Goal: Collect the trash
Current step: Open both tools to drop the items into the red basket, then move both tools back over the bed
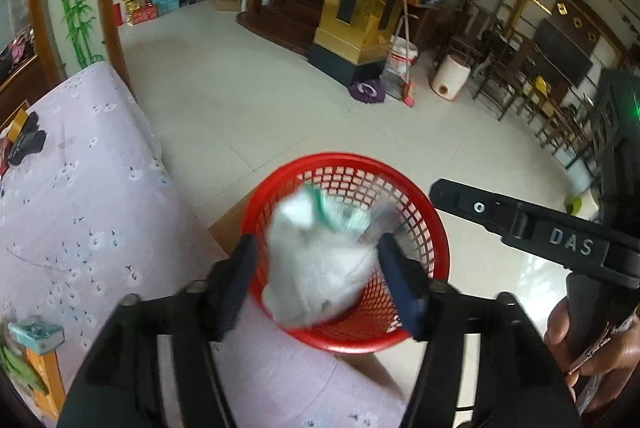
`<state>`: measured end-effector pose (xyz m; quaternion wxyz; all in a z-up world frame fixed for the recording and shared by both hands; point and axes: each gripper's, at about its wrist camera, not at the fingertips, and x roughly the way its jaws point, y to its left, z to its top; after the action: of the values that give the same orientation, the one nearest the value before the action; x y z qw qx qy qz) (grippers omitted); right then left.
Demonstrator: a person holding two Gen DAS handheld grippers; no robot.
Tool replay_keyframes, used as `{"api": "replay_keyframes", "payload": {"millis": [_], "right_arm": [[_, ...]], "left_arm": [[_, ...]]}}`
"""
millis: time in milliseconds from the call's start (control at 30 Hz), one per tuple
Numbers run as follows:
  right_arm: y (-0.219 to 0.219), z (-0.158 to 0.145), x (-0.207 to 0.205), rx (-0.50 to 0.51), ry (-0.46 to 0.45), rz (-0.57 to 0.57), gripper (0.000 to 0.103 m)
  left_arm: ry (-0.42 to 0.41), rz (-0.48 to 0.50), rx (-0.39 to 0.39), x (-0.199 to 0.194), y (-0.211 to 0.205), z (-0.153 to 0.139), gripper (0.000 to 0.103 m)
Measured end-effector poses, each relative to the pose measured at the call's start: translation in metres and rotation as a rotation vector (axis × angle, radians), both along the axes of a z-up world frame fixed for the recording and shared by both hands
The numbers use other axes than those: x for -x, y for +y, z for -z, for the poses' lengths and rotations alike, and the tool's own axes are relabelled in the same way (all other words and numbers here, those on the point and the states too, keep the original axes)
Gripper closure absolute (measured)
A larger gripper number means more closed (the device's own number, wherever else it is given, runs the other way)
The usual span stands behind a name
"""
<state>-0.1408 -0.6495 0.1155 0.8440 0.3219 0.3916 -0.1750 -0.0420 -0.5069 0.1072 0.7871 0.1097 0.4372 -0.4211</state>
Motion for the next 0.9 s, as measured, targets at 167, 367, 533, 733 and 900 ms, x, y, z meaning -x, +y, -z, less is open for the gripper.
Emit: {"api": "replay_keyframes", "payload": {"millis": [167,367,533,733,900], "right_arm": [[-0.007,-0.008,0.001,0.030,-0.012,0.008,0.039],[0.022,-0.020,0.003,0.065,-0.018,-0.055,0.039],[0.078,-0.020,-0.007,0.044,-0.019,-0.160,0.036],[0.145,-0.016,-0.018,0.012,-0.041,-0.308,0.036],[0.196,-0.027,-0.018,0.101,-0.076,-0.394,0.036]], "left_arm": [[-0.017,-0.023,0.015,0.000,0.018,-0.008,0.040],[-0.079,-0.084,0.014,0.008,0.072,-0.014,0.040],[-0.110,-0.146,0.011,0.015,0.129,-0.018,0.040],[-0.114,-0.245,0.024,0.016,0.202,-0.020,0.040],[-0.115,-0.339,0.021,0.013,0.259,-0.018,0.040]]}}
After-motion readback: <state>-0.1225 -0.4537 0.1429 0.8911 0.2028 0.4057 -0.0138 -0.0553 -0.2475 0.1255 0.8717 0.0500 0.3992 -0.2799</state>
